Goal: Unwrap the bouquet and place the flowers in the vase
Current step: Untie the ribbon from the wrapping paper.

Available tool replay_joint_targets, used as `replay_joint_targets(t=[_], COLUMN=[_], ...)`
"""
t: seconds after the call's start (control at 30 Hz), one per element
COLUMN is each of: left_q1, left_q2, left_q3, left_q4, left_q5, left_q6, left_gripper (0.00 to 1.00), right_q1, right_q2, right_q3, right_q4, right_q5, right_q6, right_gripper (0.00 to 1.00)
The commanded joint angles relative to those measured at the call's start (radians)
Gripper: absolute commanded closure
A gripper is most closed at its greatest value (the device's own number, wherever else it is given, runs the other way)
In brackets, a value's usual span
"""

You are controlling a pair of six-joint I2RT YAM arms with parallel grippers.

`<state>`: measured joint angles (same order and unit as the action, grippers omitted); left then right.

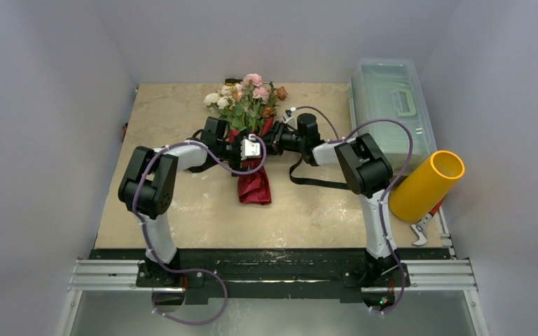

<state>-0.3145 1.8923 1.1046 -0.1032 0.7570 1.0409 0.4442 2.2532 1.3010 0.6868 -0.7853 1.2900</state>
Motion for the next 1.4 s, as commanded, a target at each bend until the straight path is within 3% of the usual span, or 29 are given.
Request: replay_joint_targets(t=[0.0, 0.2, 0.67, 1.1, 1.17, 1.27, 1.37], left_q1=[-0.001, -0.001, -0.001, -0.003, -0.003, -0.003, -0.003], left_q2=[0.085, 0.119, 0.131, 0.154, 0.162, 0.159, 0.117], left_q3=[-0.031, 0.011, 0.003, 0.019, 0.029, 0.030, 0.023], left_q4=[-0.126, -0.172, -0.288, -0.281, -0.285, -0.287, -0.263], left_q5=[-0.116, -0.141, -0.220, -0.233, -0.235, -0.227, -0.187], left_q6=[0.053, 0.039, 0.169, 0.146, 0.139, 0.141, 0.107], left_gripper=[0.02, 0.04, 0.05, 0.06, 0.06, 0.06, 0.05], right_q1=[-0.004, -0.013, -0.043, -0.110, -0.127, -0.128, -0.112], right_q2=[-0.055, -0.135, -0.209, -0.290, -0.299, -0.295, -0.249], right_q3=[-0.001, -0.028, -0.006, -0.031, -0.031, 0.008, 0.032], right_q4=[0.080, 0.040, -0.008, -0.069, -0.139, -0.382, -0.449], right_q5=[-0.037, -0.049, -0.040, -0.044, -0.032, 0.044, 0.063], right_q6=[0.005, -0.056, -0.049, -0.075, -0.155, -0.374, -0.464], right_gripper=[0.81, 1.00, 1.00, 1.00, 1.00, 1.00, 1.00])
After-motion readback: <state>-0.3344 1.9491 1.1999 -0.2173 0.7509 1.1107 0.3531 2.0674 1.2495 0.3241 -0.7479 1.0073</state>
